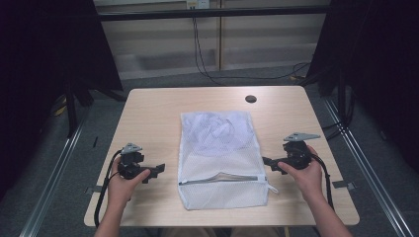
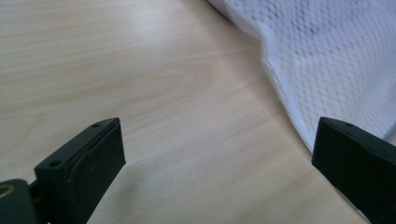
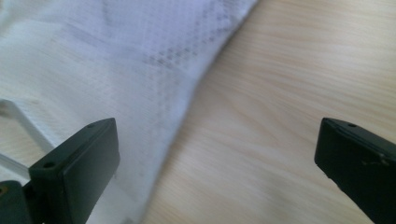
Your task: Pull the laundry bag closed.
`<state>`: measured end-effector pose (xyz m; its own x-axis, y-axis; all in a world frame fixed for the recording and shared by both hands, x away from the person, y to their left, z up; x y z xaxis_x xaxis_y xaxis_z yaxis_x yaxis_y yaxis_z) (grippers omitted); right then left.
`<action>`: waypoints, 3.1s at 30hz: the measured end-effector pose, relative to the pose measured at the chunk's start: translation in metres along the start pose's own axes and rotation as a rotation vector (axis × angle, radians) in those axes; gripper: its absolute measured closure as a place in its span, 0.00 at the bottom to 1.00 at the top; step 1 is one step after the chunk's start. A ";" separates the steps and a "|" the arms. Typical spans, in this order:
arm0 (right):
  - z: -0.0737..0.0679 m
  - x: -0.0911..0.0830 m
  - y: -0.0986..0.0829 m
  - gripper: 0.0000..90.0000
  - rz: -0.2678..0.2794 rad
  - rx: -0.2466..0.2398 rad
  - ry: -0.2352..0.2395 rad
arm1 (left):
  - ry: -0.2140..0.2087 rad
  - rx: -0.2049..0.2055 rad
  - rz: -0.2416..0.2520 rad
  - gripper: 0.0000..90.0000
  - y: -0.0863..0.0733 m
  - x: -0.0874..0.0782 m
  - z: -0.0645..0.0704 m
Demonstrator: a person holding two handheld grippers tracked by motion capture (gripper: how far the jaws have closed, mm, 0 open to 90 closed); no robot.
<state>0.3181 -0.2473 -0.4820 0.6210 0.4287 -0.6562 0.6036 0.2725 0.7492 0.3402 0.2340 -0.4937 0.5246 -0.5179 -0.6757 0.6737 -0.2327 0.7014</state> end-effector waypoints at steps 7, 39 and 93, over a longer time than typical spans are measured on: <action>-0.021 0.006 0.007 0.01 0.012 -0.013 0.051 | -0.038 -0.022 -0.003 0.02 -0.001 -0.002 0.004; -0.116 0.045 0.049 0.05 -0.065 -0.085 0.197 | -0.175 -0.044 -0.002 0.01 0.004 -0.006 0.027; -0.187 0.085 0.068 0.35 -0.091 -0.150 0.354 | -0.178 -0.045 -0.034 0.05 0.003 -0.015 0.027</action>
<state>0.3183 -0.0314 -0.4697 0.3413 0.6605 -0.6688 0.5523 0.4348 0.7113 0.3204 0.2188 -0.4748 0.4041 -0.6485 -0.6451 0.7142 -0.2170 0.6654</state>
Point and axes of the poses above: each handheld gripper's, and its own axes: x roughly forward along the jaws, y roughly out of its top, z roughly to its right, the point moved 2 cm from there along x, roughly forward along the jaws, and after that the axes turned 3 degrees about -x, right-handed, at the moved point
